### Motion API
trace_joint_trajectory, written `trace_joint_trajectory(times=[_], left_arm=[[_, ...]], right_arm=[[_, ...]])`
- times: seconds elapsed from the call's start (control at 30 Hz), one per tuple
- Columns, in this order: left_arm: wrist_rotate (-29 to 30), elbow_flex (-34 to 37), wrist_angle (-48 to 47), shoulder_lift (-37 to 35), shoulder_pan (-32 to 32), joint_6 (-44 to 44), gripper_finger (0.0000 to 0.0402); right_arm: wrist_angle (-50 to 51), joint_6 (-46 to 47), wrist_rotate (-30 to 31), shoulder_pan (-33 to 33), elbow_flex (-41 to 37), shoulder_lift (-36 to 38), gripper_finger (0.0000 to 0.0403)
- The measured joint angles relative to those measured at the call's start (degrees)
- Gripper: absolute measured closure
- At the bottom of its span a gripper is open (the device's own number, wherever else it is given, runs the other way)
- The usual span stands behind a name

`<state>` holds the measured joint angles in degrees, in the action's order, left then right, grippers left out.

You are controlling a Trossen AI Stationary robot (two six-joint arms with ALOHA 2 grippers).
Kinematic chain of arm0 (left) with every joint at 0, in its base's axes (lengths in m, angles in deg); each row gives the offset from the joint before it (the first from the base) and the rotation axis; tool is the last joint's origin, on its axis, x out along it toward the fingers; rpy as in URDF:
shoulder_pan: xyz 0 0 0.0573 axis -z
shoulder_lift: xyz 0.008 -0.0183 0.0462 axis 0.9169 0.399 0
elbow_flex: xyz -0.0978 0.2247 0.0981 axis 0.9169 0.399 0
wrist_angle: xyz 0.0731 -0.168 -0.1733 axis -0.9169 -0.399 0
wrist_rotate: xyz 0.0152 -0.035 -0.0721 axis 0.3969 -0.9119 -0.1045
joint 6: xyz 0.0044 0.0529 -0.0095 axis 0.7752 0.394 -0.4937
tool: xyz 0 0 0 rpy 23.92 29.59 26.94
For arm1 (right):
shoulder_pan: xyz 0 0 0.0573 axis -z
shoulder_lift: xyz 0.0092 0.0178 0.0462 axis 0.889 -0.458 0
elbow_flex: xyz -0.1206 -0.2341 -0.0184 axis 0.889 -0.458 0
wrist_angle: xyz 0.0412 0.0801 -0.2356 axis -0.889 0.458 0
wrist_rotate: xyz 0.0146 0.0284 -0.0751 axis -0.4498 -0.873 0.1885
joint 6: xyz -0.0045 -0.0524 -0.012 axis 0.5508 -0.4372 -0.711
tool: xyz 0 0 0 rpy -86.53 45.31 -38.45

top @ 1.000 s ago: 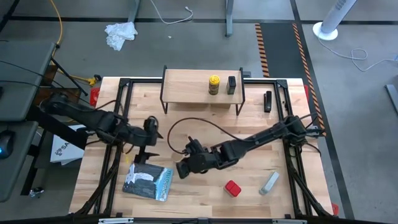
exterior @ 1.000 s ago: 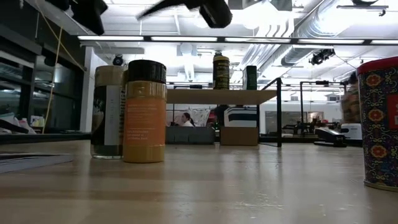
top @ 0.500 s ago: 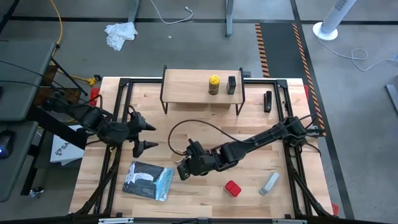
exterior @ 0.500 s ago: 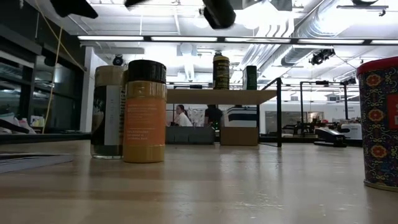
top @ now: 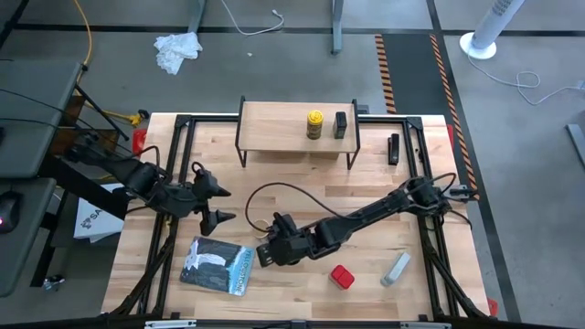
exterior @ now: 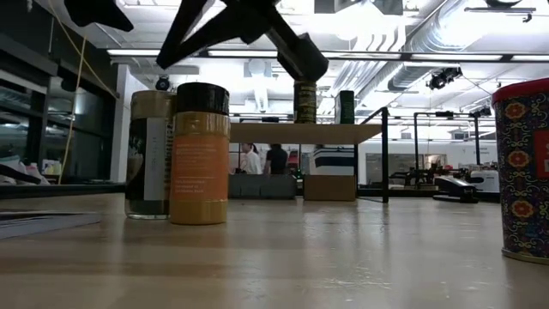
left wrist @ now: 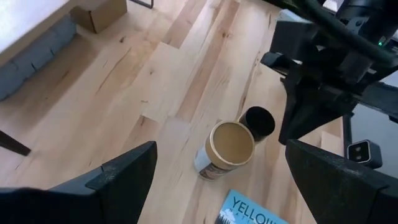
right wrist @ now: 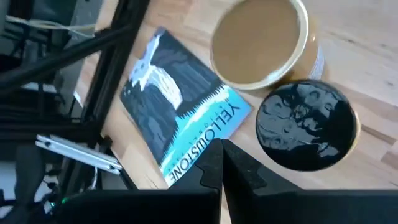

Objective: Shelf spices
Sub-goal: Adjust the seasoning bottles on the table

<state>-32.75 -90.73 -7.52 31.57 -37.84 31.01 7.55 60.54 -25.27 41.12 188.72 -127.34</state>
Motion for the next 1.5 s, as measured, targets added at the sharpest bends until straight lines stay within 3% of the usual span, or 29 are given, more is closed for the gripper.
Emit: trace_joint_trajectory(times=[0.43, 0.6, 0.8, 1.13, 1.37, 1.5], left_arm=[[-0.2, 0.0, 0.0, 2.6, 0.0, 0.1, 0.0051], [0.0, 0.0, 0.0, 2.6, 0.0, 0.1, 0.0051], [0.2, 0.0, 0.1, 2.6, 0.5, 0.1, 0.0051], [1.6, 0.0, 0.1, 2.6, 0.7, 0.2, 0.0051], [1.6, 0.0, 0.1, 2.6, 0.7, -0.2, 0.0051], [1.6, 0.0, 0.1, 2.6, 0.7, -1.2, 0.0051]], right_arm=[[15.8, 12.4, 0.8, -1.9, 0.0, 0.0, 0.0403], [22.4, 21.1, 4.7, -2.6, 0.0, 0.8, 0.0403], [9.8, 11.9, -0.2, -3.5, 0.2, 4.2, 0.0403], [3.8, 13.2, 1.3, -0.2, 0.0, 1.9, 0.0403], [4.1, 16.9, 0.0, 0.4, 0.0, -0.1, 0.0403], [9.0, 20.5, 1.7, -0.1, 0.1, -0.4, 0.0403]])
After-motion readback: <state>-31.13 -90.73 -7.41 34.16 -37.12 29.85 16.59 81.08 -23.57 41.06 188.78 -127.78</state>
